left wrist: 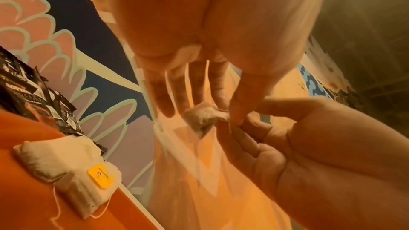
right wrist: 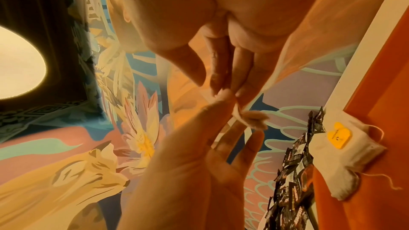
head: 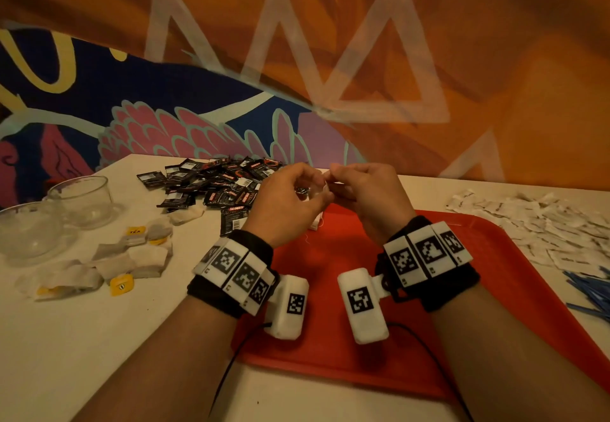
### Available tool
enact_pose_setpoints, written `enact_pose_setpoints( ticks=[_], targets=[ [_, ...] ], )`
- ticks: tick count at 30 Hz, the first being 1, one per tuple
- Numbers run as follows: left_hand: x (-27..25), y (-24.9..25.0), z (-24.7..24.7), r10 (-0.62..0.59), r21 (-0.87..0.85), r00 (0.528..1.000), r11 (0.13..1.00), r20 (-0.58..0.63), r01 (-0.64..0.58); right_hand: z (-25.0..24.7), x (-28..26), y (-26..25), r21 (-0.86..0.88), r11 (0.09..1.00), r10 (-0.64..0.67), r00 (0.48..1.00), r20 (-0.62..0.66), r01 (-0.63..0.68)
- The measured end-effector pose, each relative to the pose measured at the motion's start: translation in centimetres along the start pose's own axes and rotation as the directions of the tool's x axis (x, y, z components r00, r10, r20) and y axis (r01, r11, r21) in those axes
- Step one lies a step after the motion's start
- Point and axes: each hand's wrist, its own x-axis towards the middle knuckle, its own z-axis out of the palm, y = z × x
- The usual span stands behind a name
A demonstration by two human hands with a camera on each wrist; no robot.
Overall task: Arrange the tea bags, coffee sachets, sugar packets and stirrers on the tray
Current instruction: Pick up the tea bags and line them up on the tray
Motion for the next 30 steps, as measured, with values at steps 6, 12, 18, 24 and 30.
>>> enact_pose_setpoints(
  ticks=[6, 12, 18, 24, 30],
  targets=[
    [0.1, -0.1, 0.0, 0.022, 0.087, 0.990, 0.996, -0.139, -0.010, 0.3, -0.6, -0.9, 0.027, 1.000, -0.010, 0.997, 0.074, 0.008],
    [0.3, 0.0, -1.0, -0.136, -0.258, 0.985, 0.960, -0.104, 0.105, -1.1, 0.0, -0.3, -0.339, 0.922, -0.188, 0.982, 0.033, 0.188],
    [0.2, 0.1, -1.4, -0.152, -0.423, 0.984, 0.900, -0.089, 0.101, -0.9, -0.5, 0.3, -0.431, 0.883, -0.140, 0.981, 0.134, 0.185],
    [0.3, -0.1, -1.3, -0.185, -0.429, 0.975, 0.896, -0.121, 0.117, -0.4, -0.4, 0.7, -0.456, 0.878, -0.107, 0.988, 0.115, 0.149],
    [0.7, -1.3, -2.0, -0.289, -0.397, 0.931, 0.899, -0.221, 0.185, 1.9, 1.9, 0.8, -0.486, 0.874, 0.077, 0.988, 0.131, -0.004]
  ],
)
